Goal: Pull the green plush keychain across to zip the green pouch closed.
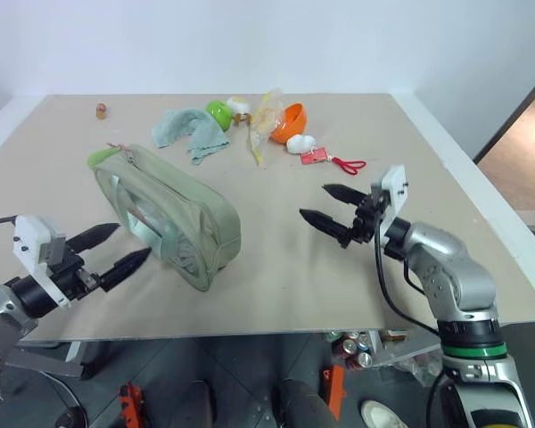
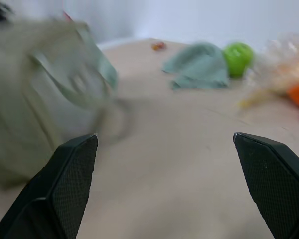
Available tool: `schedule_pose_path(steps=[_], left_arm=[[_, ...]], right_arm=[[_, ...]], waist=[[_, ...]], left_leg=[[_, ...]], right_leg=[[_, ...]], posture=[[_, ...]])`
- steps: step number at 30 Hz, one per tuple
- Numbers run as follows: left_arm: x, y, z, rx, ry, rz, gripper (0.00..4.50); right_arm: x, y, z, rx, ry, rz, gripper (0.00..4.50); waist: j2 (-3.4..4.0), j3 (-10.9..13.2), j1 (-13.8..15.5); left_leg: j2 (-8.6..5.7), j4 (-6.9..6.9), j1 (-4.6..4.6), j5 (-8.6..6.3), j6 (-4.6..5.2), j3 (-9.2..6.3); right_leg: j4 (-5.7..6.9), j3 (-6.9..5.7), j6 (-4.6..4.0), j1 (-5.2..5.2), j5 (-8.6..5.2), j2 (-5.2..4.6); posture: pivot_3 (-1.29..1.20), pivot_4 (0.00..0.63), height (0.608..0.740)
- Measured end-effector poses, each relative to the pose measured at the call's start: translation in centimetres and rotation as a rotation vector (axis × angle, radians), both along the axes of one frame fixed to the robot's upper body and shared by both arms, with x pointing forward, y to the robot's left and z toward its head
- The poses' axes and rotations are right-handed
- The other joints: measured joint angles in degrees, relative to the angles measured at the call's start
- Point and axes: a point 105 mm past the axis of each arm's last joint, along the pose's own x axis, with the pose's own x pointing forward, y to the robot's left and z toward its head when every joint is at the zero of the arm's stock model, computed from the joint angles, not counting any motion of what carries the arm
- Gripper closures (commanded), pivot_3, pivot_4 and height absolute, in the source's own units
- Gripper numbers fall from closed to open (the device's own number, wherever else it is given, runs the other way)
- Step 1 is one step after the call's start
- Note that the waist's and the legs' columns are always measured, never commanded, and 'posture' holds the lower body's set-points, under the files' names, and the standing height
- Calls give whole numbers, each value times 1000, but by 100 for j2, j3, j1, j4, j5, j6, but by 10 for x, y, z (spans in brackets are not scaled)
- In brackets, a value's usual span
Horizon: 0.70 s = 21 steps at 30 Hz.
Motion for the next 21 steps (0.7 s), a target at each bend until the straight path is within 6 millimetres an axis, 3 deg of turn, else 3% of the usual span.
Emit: schedule_pose_path(steps=[3, 8, 13, 16, 21], left_arm=[[-7, -14, 11, 1, -14, -77, 18], [-14, -24, 9, -5, 7, -115, 18], [-17, -30, 9, -3, 2, -124, 18], [-17, -31, 9, 0, 1, -117, 0], [-16, -31, 9, -2, 0, -107, 0]], right_arm=[[-15, 40, 20, 6, -26, 157, 0], [-26, 91, 4, -22, 35, 302, 0], [-13, 104, -11, -50, 70, 288, 0], [-8, 104, -15, -57, 85, 291, 730], [-8, 106, -14, -59, 88, 319, 2363]], waist=[[-1, -1, 8], [-1, -1, 13], [-2, -1, 27], [-2, -1, 26], [-2, -1, 23]], left_leg=[[22, -2, 3, 0, 0, -8], [31, -8, -3, -3, -4, -9], [27, -4, -9, -5, -8, -5], [29, -3, -7, -5, -8, -4], [33, -5, -5, -5, -8, -5]], right_leg=[[0, 1, -16, 1, 0, 29], [0, -3, -28, -11, -4, 36], [-2, -1, -22, -11, -4, 31], [-2, 0, -23, -12, -3, 32], [-1, -3, -29, -13, -3, 36]], posture=[[0, 150, 740], [0, 150, 740], [0, 150, 740], [0, 150, 740], [0, 150, 740]])
